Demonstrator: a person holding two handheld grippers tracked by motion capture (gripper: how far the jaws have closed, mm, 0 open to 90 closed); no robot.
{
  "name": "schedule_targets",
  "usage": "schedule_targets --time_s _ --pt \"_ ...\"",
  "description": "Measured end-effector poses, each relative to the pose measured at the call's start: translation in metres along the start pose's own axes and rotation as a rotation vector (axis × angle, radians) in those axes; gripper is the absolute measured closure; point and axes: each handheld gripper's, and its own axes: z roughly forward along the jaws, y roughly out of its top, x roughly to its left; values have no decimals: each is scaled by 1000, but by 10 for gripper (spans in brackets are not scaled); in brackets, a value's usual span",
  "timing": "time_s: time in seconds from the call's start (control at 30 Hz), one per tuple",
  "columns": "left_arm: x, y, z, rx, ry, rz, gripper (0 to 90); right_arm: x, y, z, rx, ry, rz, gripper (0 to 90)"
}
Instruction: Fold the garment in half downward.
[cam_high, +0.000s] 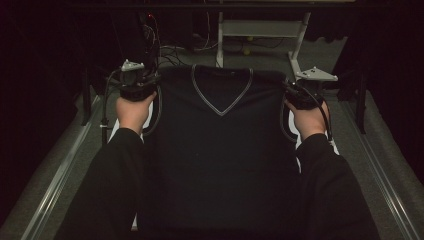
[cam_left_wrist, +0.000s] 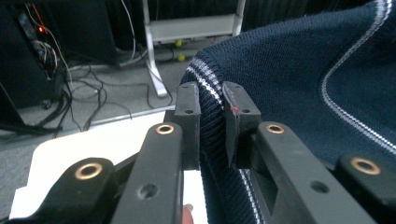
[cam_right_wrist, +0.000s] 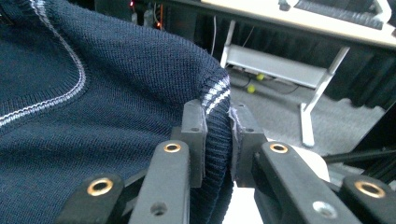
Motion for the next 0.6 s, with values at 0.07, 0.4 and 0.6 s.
schedule_targets --time_s 0.07,0.4,0.6 --pt "-1 9 -3 -13 6 8 745 1 10 -2 -25 -19 -1 791" --pt "-3 22 -14 -71 -4 -4 745 1 39 -17 -111 -45 -3 790" --pt "-5 -1 -13 -51 -50 -11 743 3 14 -13 -73 -15 3 789"
